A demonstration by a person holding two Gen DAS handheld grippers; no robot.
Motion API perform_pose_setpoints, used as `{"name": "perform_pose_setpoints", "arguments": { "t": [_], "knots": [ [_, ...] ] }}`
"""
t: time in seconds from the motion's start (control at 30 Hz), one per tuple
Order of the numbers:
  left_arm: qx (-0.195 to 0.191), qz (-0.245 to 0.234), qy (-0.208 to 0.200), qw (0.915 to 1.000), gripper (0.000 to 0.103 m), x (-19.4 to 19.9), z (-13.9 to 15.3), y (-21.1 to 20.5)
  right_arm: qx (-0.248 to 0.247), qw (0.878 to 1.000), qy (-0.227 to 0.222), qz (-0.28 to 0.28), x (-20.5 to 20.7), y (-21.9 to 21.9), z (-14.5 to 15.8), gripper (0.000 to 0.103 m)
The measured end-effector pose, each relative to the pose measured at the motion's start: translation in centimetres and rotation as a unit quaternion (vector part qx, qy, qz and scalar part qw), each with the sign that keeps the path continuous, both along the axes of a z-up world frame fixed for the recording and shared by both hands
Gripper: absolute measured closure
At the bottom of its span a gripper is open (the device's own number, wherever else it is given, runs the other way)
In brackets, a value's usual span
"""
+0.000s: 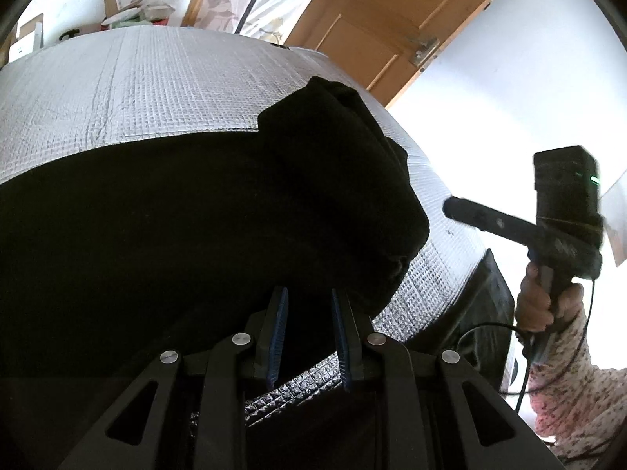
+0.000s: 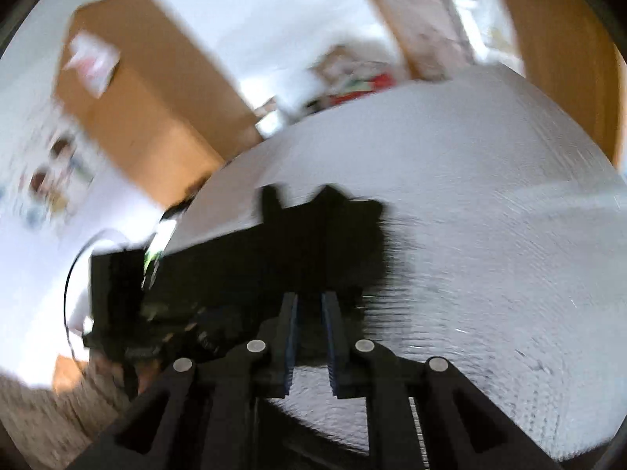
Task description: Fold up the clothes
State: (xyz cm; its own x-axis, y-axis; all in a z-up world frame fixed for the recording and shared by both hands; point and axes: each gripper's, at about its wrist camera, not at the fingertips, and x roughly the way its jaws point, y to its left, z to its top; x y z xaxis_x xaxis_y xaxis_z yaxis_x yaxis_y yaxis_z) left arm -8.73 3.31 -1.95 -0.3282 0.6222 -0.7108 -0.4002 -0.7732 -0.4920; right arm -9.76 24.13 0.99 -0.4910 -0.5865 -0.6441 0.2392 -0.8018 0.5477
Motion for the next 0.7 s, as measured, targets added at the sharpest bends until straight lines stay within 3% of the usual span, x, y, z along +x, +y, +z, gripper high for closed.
{"name": "perform_pose_setpoints", "arguments": {
  "t": [0.13,0.2,0.3,0.47,0.6,0.7],
  "knots": [
    [0.000,0.000,0.000,1.0000,0.080,0.1,0.0,-0.1,-0.030,0.998,-0.048,-0.015,-1.1,1.2,-2.2,0.078],
    [0.000,0.001,0.000,1.0000,0.080,0.2,0.0,0.1,-0.056,0.996,-0.072,-0.010,-1.7,1.2,-3.2,0.067],
    [0.000,0.001,0.000,1.0000,0.080,0.2,0.1,0.5,-0.091,0.991,-0.096,-0.013,-2.5,1.2,-4.2,0.063],
    [-0.002,0.001,0.000,1.0000,0.080,0.0,0.1,0.7,-0.096,0.990,-0.105,-0.016,-3.2,0.8,-4.7,0.063],
    [-0.001,0.002,-0.001,1.0000,0.080,-0.2,0.2,0.8,-0.092,0.991,-0.097,-0.018,-3.1,0.2,-4.7,0.084],
    [-0.004,0.001,0.000,1.0000,0.080,-0.3,0.2,1.0,-0.074,0.994,-0.079,-0.022,-2.5,-0.2,-3.9,0.090]
  ]
}}
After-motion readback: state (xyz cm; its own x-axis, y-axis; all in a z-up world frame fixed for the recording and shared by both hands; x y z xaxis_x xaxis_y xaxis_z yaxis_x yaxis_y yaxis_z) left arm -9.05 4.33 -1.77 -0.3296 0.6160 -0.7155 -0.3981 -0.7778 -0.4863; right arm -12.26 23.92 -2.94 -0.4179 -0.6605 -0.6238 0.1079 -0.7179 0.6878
